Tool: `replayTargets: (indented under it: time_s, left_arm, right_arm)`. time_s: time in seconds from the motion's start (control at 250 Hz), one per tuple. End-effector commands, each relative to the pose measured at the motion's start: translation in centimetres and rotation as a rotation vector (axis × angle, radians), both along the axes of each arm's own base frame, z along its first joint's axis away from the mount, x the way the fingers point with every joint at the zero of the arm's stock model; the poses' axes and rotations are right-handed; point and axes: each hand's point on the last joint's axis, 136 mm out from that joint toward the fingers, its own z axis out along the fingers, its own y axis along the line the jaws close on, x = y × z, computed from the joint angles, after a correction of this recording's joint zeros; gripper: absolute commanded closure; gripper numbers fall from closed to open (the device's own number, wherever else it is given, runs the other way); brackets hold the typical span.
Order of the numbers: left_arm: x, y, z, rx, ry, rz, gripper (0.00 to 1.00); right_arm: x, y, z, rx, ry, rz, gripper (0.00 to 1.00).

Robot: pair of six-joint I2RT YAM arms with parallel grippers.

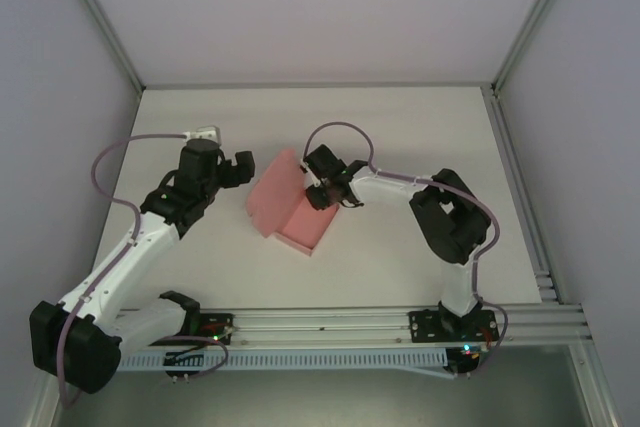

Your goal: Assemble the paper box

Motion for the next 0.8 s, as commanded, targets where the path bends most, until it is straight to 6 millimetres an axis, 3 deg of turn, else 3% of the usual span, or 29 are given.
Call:
replayTargets:
  time_s: [0.0,0.104,0.236,0.371,0.583,0.795]
  left_arm:
    - [0.0,1.1,0.6,0.012,-0.023,0.043,0.0]
    - [0.1,1.2,1.0,0.01,-0.026,0.049,0.0]
    - [0.3,1.0,2.0,-0.005,-0.049,0.047,0.0]
    - [0.4,0.8,2.5,-0.027,-0.068,0.042,0.0]
    - [0.7,-0.1,1.7,-0.031,-0.052,0.003,0.0]
    - [1.4,-3.0,0.2,-0.025,-0.039,-0.164,0.0]
  right_arm:
    - [0.4,0.2,0.5,-0.009,-0.007,-0.036,0.81]
    - [0.6,-0.8,0.9,-0.017,-0.021,-0.117,0.92]
    - [0.7,-2.9,2.0,-0.034,-0.059,-0.27,0.97]
    - [0.0,-7.0,2.3,-0.091,-0.081,-0.541,0.97]
    - [-2.0,-8.6,0.9,-0.034,-0.04,-0.717,0.96]
    - [-2.0,-8.7,1.5,-0.046,-0.069,-0.67,0.86]
